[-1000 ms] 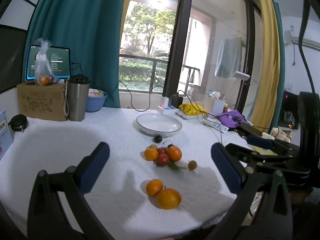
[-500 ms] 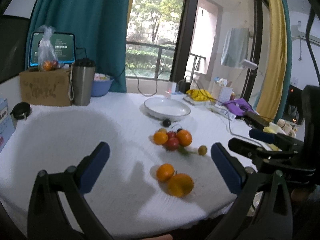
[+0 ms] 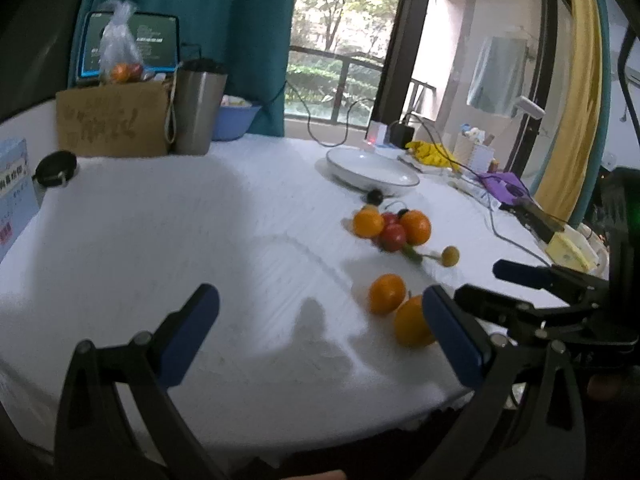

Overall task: Organize fruits
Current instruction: 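Grasp a large orange with the right tool while the left tool grasps another orange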

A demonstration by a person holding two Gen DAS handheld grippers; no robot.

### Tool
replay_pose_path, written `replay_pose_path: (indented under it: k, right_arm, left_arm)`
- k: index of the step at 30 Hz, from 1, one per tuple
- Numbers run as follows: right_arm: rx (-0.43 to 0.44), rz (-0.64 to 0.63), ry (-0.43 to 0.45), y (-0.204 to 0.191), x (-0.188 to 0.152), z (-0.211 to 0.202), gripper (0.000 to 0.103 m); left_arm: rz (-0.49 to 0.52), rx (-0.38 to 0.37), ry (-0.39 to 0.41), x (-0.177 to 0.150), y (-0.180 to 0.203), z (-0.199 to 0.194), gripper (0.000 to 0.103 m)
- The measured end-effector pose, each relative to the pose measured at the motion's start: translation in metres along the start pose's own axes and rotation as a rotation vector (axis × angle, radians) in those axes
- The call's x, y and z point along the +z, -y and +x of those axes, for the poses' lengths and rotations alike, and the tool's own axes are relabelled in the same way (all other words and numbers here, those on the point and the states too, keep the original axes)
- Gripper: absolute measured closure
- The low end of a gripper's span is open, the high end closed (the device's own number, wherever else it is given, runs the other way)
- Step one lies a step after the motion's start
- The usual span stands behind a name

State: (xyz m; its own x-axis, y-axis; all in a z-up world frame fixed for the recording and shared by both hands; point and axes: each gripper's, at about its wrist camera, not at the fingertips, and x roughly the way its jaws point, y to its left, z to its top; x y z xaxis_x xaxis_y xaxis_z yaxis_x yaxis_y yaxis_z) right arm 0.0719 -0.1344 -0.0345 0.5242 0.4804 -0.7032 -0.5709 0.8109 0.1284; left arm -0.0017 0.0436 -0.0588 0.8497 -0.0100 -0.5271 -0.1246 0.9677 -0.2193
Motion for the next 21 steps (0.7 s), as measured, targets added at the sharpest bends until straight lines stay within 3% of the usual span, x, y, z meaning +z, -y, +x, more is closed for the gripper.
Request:
replay_pose_path:
  k: [10, 12, 13, 14, 21]
  right_arm:
    - [0.118, -0.02, -0.138, -0.012, -0.008, 0.037, 0.028]
    - [0.148, -0.02, -0.158, -0.014, -0.008, 0.043, 0.039]
    - [0.168, -0.02, -0.172, -0.014, -0.009, 0.047, 0.054]
    - [0.178, -0.019, -0.178, -0.014, -0.009, 0.05, 0.057]
    - [0.166, 0.023, -0.136, 0.006, -0.007, 0.042, 0.057]
  left_arm:
    - [-0.02, -0.001, -0.063, -0.007, -0.008, 0.014, 0.002]
    - [-0.018, -0.003, -0.078, -0.006, -0.007, 0.018, 0.002]
    - [-0.014, -0.004, -0.087, -0.007, -0.006, 0.02, 0.002]
    - [-0.008, -0.006, -0.095, -0.007, -0.005, 0.022, 0.002]
    - [0.059, -0.053, -0.137, 0.0, 0.018, 0.04, 0.002]
